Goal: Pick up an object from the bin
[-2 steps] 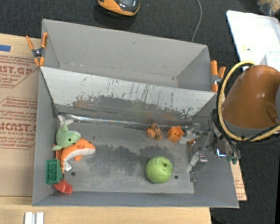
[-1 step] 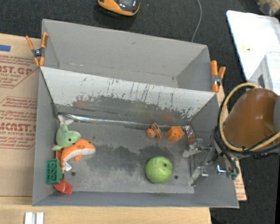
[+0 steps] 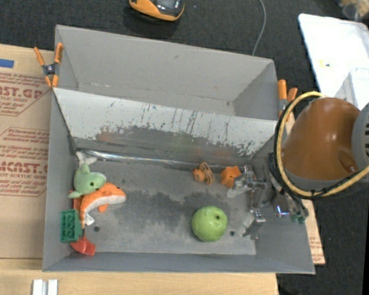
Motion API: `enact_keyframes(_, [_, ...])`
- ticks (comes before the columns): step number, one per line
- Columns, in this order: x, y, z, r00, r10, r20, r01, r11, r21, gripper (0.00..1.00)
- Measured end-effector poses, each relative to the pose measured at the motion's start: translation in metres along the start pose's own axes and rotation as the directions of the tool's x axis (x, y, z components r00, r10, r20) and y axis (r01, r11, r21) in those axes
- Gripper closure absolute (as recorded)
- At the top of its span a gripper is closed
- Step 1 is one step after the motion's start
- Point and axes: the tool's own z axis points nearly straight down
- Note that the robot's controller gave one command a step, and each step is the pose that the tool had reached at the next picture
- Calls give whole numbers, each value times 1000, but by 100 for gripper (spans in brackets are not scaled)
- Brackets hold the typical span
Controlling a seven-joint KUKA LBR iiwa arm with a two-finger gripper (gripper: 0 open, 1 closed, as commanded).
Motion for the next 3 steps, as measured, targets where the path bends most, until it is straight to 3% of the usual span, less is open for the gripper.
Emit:
enact_keyframes(1, [-25, 58, 24, 977, -215, 10, 215, 977, 3, 0])
enact_keyframes(2, [-11, 6, 111, 999, -38, 18, 38, 999, 1, 100])
enact_keyframes(3, [-11, 6, 112, 999, -39, 18, 38, 999, 1, 100])
